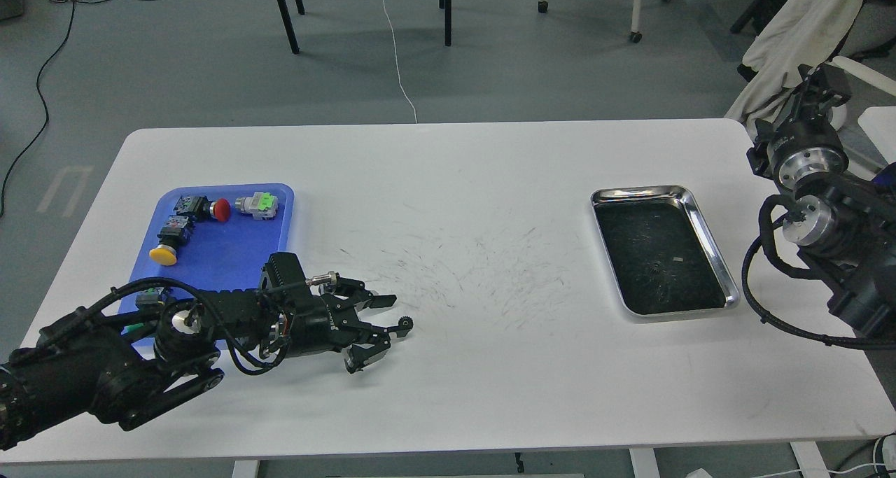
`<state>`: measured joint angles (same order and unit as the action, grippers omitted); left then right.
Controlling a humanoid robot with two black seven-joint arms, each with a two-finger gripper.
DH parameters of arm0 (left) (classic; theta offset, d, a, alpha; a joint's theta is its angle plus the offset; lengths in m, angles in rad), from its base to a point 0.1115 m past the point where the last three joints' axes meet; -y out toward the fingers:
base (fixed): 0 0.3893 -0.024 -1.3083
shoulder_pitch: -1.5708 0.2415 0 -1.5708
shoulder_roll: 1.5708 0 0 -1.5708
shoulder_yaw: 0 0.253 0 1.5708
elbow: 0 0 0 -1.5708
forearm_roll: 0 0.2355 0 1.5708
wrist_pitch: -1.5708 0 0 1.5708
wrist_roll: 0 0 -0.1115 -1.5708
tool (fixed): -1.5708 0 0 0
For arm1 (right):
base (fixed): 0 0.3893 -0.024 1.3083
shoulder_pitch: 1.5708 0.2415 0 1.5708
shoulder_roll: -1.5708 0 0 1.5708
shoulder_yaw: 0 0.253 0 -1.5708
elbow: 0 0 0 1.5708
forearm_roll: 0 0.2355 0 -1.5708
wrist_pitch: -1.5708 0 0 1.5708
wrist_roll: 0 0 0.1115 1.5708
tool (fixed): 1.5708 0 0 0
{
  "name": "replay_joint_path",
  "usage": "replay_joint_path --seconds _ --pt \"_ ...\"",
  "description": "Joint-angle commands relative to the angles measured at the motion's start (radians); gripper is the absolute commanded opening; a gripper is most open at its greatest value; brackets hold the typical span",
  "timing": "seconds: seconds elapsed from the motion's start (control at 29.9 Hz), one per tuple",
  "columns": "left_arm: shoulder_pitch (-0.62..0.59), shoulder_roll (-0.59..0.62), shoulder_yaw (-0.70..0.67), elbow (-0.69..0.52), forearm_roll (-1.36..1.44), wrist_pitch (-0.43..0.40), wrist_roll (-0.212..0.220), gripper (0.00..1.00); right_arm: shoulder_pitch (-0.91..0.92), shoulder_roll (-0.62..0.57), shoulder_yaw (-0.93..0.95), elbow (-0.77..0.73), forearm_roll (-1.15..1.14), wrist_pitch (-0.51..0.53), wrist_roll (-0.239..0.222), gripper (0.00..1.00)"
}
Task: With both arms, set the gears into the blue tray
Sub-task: 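Lower the left gripper and grasp the black gear on the table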
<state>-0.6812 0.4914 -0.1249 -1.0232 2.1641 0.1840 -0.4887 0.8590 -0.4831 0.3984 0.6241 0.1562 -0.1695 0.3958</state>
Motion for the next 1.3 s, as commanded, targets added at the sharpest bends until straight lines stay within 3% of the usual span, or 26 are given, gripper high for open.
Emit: replay_joint_path --seconds 0.0,0.1,0.4,0.77,0.94,1.27 --pt "-0.012 0.035 0.002 -0.050 0.018 0.002 0.000 0.55 0.002 0.000 -0.004 -0.004 -0.001 0.001 0.000 0.97" --pt "-0.023 0.093 0.001 -0.078 0.018 0.000 0.000 0.55 0.002 0.000 -0.004 -0.006 -0.001 0.002 0.000 0.97" --pt "-0.006 0.089 -0.001 -0.100 0.018 0.002 0.000 0.55 0.000 0.000 0.000 -0.007 -0.001 0.002 -0.008 0.97" --pt "-0.003 -0.010 -0.004 -0.051 0.018 0.002 0.000 0.54 0.000 0.000 -0.007 -0.020 -0.001 -0.004 -0.006 0.97" --pt "0.000 -0.039 -0.002 -0.032 0.018 0.003 0.000 0.47 -0.006 0.000 -0.009 -0.021 -0.001 -0.004 -0.003 0.97" --pt "0.014 -0.048 -0.007 0.000 0.018 0.005 0.000 0.45 -0.009 0.001 -0.010 -0.021 -0.003 -0.004 -0.002 0.97"
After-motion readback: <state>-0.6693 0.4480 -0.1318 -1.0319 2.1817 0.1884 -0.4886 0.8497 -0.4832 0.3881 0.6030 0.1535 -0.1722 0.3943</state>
